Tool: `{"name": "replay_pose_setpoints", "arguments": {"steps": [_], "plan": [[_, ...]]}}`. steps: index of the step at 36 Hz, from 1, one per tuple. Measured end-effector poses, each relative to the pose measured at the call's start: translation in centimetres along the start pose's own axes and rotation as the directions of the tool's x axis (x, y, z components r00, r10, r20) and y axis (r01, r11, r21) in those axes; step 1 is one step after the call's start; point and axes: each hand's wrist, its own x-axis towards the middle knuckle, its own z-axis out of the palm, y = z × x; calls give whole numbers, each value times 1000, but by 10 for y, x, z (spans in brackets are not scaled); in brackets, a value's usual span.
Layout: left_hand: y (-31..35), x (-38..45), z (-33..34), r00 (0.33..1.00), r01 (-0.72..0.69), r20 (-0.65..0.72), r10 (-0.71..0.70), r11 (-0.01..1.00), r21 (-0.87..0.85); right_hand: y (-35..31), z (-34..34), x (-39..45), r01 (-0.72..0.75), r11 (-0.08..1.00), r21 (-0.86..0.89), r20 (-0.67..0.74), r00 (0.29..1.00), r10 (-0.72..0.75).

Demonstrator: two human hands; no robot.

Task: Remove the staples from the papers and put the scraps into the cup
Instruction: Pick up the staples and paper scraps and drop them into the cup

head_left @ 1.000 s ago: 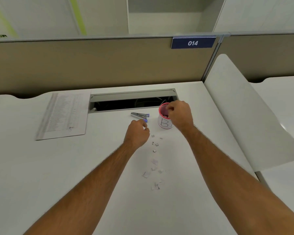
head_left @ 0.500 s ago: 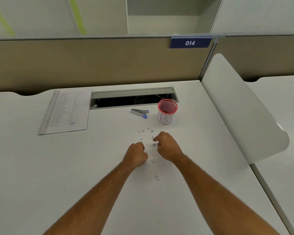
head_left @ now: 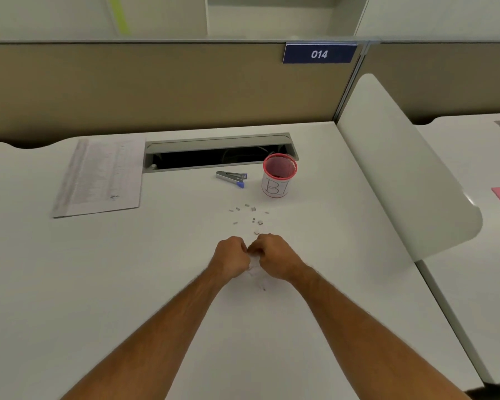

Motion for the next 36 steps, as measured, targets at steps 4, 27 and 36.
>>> {"name": "replay_pose_setpoints", "arguments": {"steps": [4, 27, 36], "plan": [[4, 0, 2, 997, 57, 64, -49, 991, -123, 1, -3, -8, -24, 999, 33, 48, 999, 22], [-6, -12, 28, 988, -140, 123, 98, 901, 410, 9, -5, -39, -272, 953, 135, -44, 959, 280], [-5, 4, 14, 995, -92, 54, 83, 977, 193, 11, -1, -49, -274, 947, 168, -33, 959, 283]]}}
